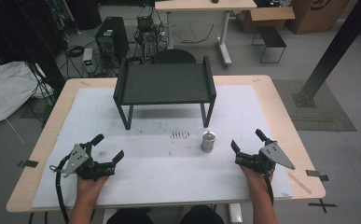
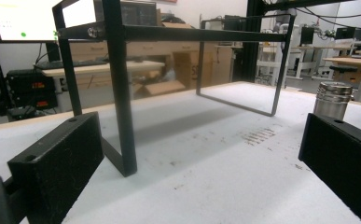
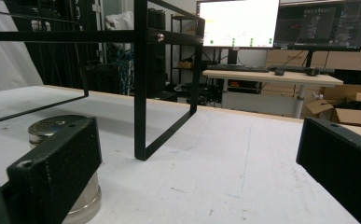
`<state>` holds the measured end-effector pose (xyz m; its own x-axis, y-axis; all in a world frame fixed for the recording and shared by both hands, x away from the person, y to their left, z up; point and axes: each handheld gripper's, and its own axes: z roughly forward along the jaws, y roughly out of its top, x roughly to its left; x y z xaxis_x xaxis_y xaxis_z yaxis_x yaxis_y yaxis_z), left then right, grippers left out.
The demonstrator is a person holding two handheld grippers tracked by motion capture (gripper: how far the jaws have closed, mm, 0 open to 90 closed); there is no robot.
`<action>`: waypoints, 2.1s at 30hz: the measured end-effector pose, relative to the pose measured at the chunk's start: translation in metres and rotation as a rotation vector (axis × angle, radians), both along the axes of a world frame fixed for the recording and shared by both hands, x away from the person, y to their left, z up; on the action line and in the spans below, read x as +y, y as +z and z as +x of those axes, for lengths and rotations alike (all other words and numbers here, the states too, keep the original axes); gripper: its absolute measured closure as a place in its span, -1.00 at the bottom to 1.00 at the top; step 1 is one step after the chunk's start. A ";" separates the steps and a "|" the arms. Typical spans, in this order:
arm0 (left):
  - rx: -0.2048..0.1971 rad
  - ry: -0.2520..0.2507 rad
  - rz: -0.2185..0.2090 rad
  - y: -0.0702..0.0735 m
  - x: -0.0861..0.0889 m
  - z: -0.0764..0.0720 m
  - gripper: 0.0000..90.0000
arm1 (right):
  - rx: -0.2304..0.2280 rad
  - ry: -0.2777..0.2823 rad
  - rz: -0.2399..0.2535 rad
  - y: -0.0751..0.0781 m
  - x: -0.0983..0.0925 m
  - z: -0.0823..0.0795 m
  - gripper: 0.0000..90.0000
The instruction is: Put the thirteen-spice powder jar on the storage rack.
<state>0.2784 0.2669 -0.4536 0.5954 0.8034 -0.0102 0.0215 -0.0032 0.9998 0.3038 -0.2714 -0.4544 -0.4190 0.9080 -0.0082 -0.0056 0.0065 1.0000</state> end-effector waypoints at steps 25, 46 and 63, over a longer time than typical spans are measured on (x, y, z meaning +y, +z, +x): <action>0.000 0.001 0.002 0.000 -0.001 0.000 -0.99 | 0.151 0.055 0.067 0.006 -0.005 0.011 -1.00; -0.005 0.001 0.005 0.000 0.000 0.000 -0.99 | 0.199 0.153 0.043 0.035 -0.004 0.015 -1.00; -0.004 0.000 0.005 0.000 0.000 0.000 -0.99 | 0.223 0.255 -0.011 0.050 0.011 0.021 -1.00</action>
